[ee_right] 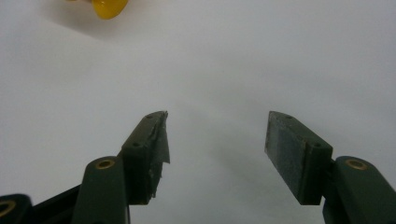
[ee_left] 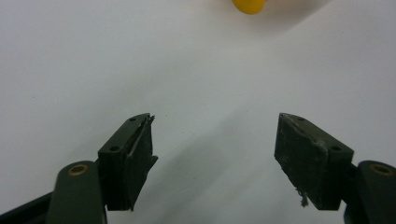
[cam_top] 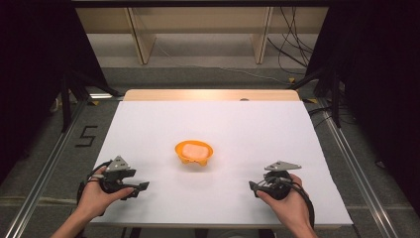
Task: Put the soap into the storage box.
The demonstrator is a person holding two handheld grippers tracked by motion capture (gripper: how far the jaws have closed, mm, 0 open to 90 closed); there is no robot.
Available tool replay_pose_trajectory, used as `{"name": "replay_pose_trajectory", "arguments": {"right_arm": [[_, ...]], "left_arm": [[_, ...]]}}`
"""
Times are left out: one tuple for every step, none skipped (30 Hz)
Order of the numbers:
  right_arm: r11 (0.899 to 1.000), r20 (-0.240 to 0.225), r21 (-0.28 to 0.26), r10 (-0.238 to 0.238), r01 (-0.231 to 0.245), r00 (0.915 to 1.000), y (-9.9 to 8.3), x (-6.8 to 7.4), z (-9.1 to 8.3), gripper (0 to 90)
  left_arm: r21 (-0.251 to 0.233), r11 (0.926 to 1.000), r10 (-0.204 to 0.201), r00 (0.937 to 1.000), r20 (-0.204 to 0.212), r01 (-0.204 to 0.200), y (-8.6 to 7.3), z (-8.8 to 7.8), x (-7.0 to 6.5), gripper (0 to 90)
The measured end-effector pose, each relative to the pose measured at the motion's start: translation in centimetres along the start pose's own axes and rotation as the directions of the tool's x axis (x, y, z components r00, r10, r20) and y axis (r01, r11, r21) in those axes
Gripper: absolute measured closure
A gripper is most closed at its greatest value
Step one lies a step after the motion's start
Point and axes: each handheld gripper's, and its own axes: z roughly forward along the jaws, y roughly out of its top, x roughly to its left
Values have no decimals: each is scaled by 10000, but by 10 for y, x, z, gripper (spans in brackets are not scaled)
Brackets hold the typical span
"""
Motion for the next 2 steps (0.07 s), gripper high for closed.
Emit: {"name": "replay_pose_trajectory", "arguments": {"right_arm": [[10000, 2, -19, -7, 7, 10000, 0, 0, 0, 396], [10000, -14, -5, -10, 10, 10000, 0, 0, 0, 395]], "left_arm": [[38, 10000, -22, 9999, 149, 22, 0, 0, -1, 277], [-11, 10000, -7, 9999, 127, 7, 0, 1, -2, 277]]}}
